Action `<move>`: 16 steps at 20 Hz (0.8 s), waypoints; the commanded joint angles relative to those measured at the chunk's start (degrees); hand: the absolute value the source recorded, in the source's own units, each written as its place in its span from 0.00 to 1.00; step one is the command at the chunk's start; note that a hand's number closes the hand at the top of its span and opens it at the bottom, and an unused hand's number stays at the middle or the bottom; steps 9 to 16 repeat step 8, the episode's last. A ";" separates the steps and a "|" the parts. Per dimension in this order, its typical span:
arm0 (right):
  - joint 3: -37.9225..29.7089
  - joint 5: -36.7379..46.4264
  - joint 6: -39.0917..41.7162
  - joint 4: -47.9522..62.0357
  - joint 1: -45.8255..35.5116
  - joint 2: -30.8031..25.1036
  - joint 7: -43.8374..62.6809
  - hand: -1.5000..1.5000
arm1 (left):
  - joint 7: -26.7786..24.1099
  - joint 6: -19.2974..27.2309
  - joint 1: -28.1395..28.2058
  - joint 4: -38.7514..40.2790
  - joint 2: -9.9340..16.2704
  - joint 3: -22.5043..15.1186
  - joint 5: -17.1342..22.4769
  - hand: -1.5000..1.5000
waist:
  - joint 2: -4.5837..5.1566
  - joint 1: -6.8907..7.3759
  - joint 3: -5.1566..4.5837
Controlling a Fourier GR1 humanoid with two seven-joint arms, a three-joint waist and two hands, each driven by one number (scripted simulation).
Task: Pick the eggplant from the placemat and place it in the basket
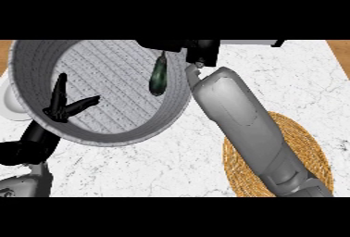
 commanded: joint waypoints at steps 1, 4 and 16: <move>-2.23 -6.81 1.47 -2.99 1.90 0.00 -4.65 0.00 | 3.76 0.55 -1.00 -0.96 -2.34 -3.15 -0.82 0.50 | 0.19 -0.53 0.04; -7.57 -8.68 3.34 -3.76 2.20 0.00 -2.54 0.00 | 2.15 -0.97 -2.59 1.76 1.03 -0.23 -0.51 0.50 | 0.10 -1.33 0.03; -10.87 -14.69 9.72 -8.50 8.85 -2.88 -0.94 0.00 | 2.64 -0.82 -1.62 1.97 0.20 -0.16 0.05 0.50 | -0.03 -2.22 0.06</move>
